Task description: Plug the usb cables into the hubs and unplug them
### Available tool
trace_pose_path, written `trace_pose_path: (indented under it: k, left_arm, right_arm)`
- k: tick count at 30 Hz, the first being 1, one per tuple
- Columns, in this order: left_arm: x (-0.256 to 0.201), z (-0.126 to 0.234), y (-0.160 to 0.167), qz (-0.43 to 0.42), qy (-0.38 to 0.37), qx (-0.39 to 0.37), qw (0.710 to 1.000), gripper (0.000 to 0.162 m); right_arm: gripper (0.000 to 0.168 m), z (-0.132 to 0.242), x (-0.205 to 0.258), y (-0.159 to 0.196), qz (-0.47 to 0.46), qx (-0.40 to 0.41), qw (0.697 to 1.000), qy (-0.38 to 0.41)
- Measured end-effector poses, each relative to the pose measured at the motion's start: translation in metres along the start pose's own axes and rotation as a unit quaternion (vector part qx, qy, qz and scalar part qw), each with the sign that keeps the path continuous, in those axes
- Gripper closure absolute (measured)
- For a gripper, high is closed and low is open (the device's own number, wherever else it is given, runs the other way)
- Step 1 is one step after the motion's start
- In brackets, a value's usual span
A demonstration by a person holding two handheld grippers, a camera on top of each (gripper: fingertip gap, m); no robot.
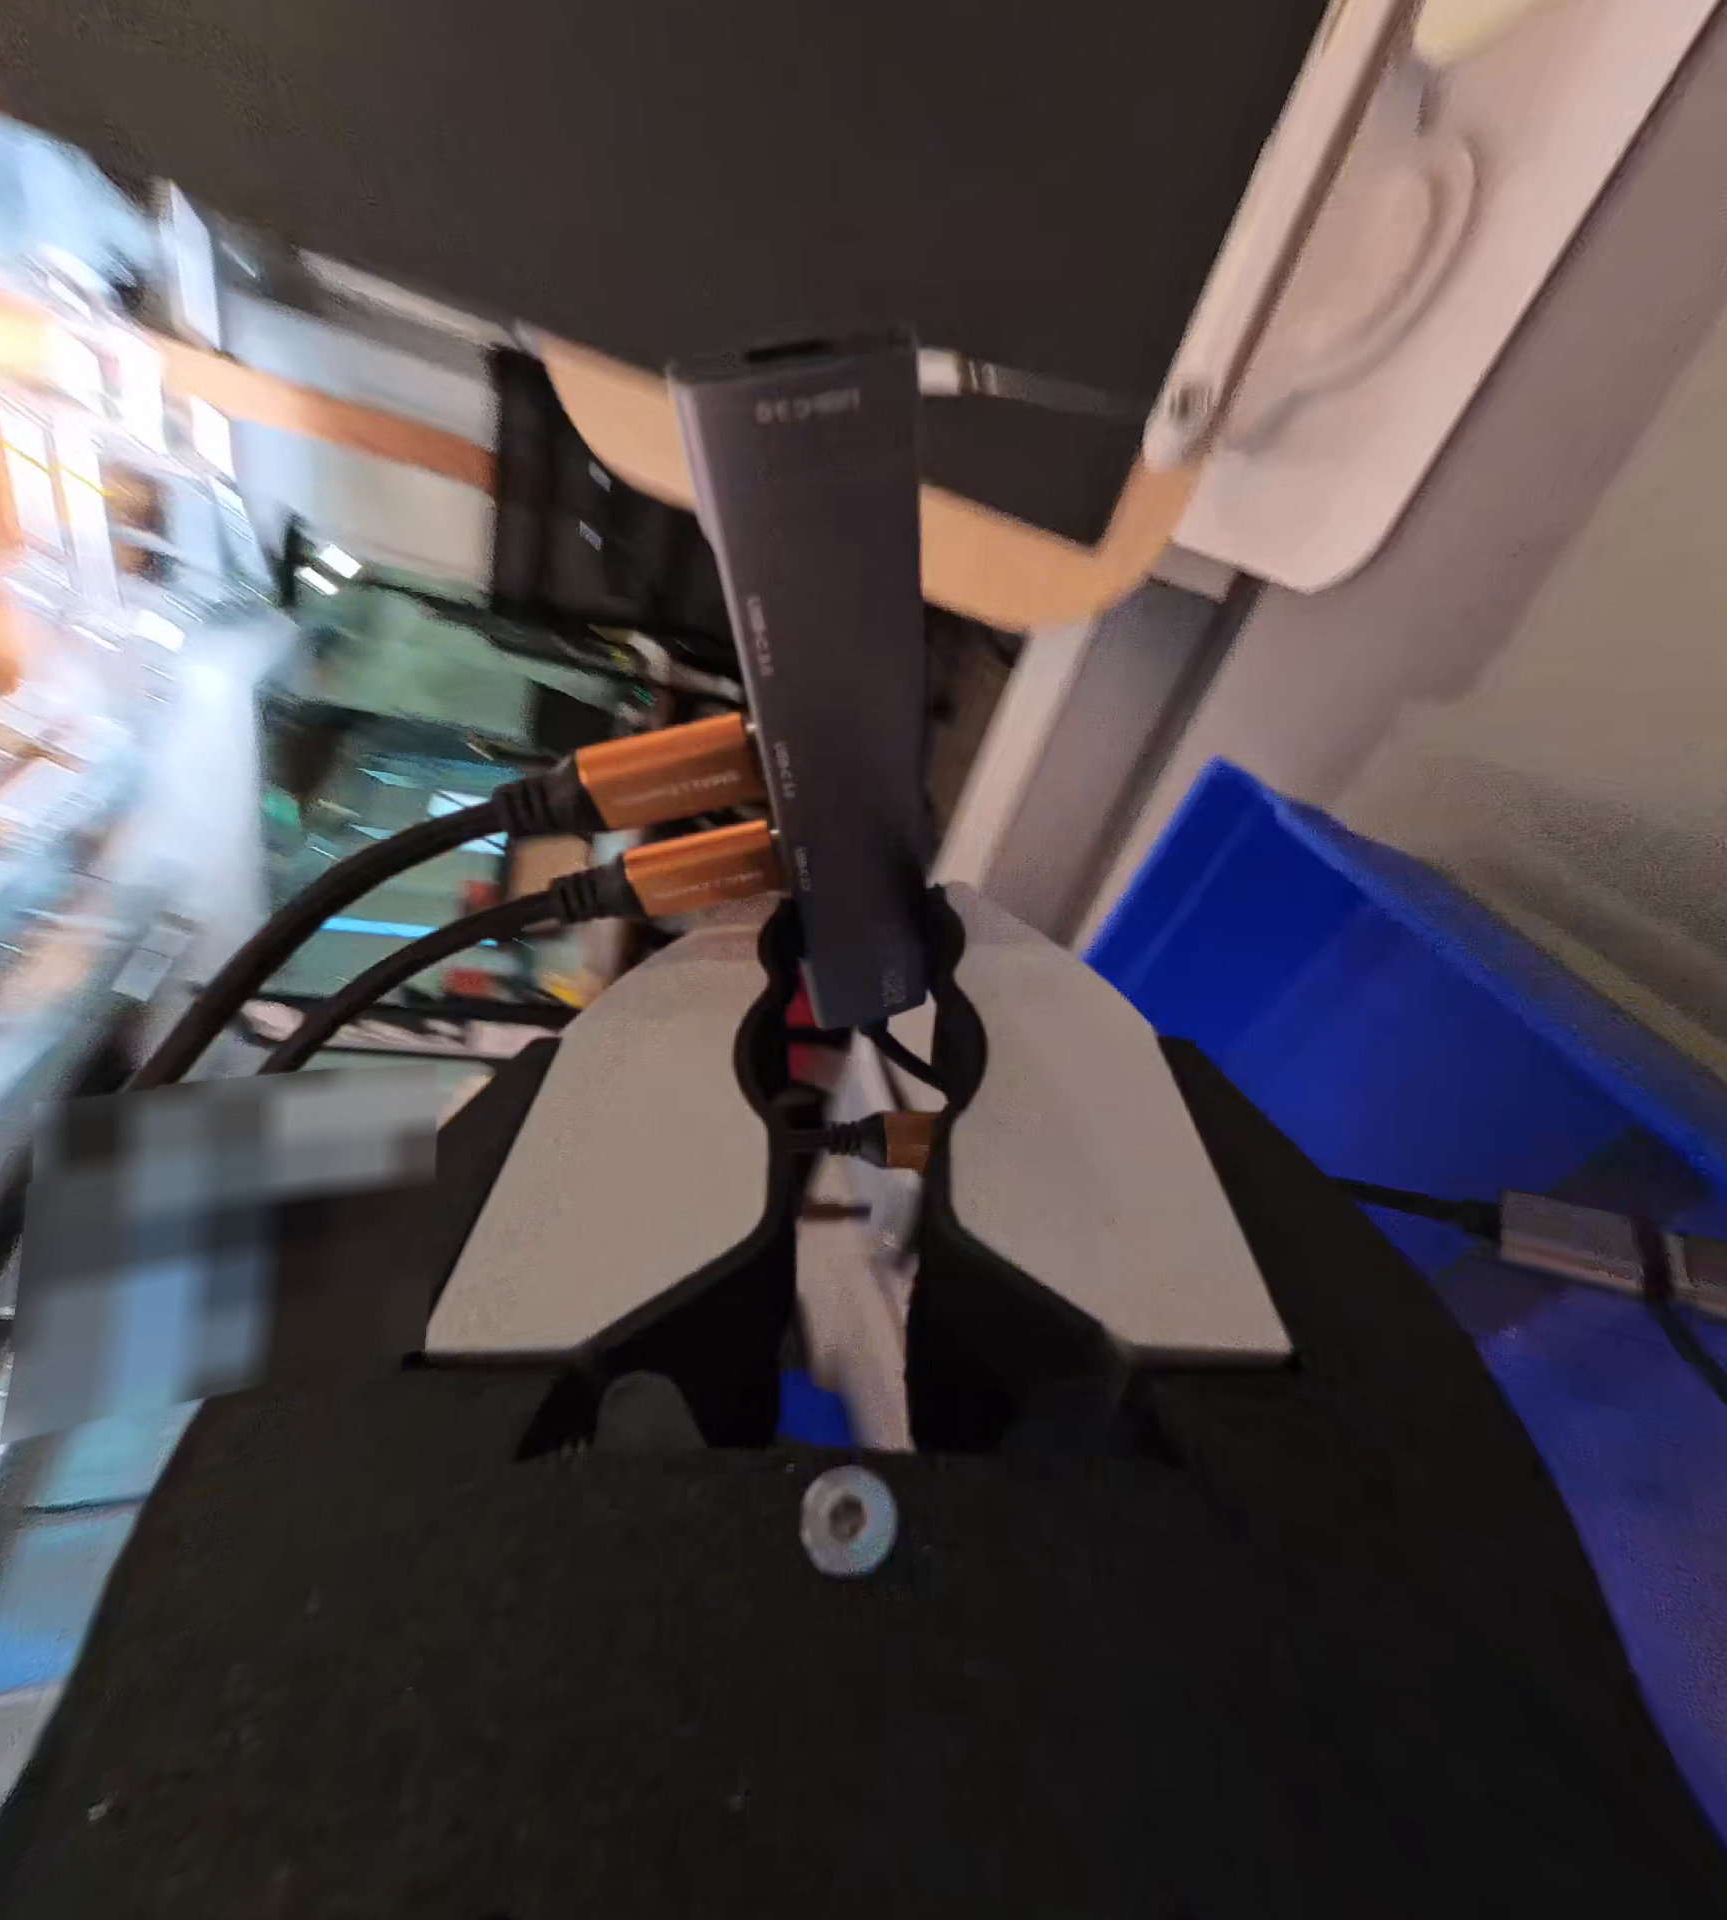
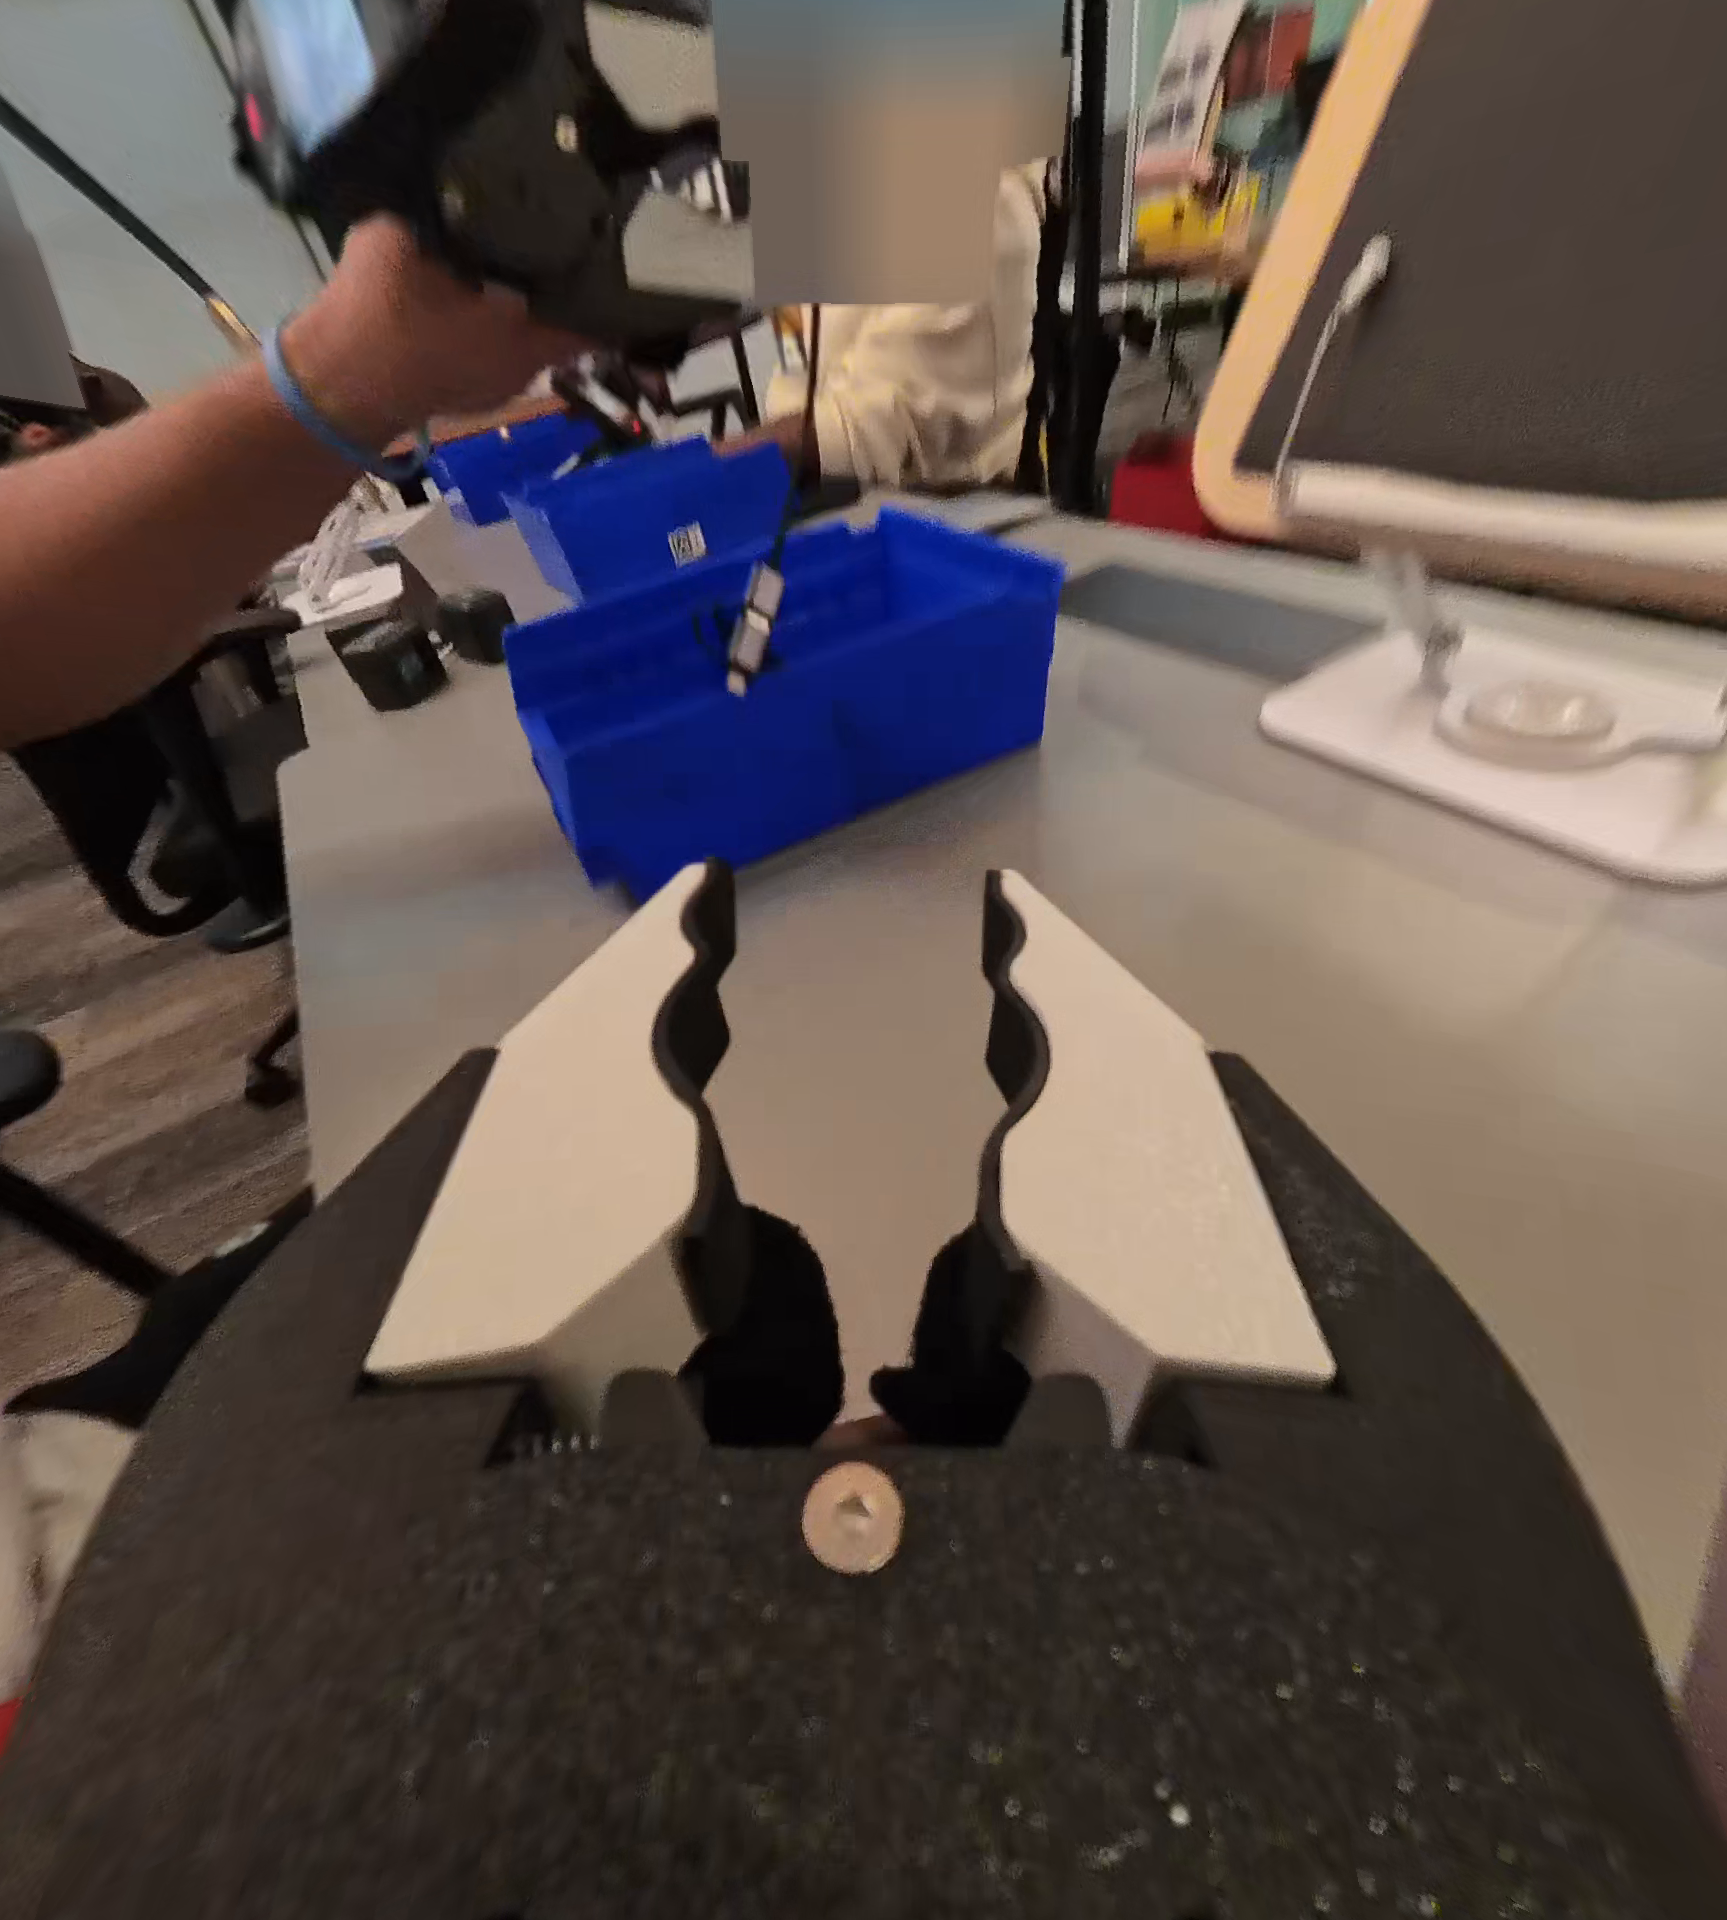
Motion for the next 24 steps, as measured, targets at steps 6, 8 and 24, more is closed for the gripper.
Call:
trace_pose_path:
  k: [6, 8, 24]
  left_arm:
    - [-0.037, 0.077, -0.101, -0.190, -0.127, -0.103, 0.968, 0.139]
    - [-0.057, 0.096, -0.124, -0.239, -0.157, -0.130, 0.949, 0.139]
    - [-0.171, 0.154, -0.151, 0.011, 0.134, -0.229, 0.964, 0.139]
  right_arm:
    - [0.114, -0.020, 0.020, -0.068, 0.143, -0.019, 0.989, 0.035]
    - [0.117, -0.024, 0.027, -0.074, 0.163, 0.002, 0.986, 0.027]
    - [0.161, -0.021, 0.007, -0.002, 0.303, 0.097, 0.939, 0.130]
Point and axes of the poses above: each gripper's, where its closed fingertips meet, z back along the fingers, y out of its underside, x = y × z across the jaws, the point moved 3 cm from there along z, back along the fingers, and after that the axes turned 4 degrees about -y, right-handed, at the moved point
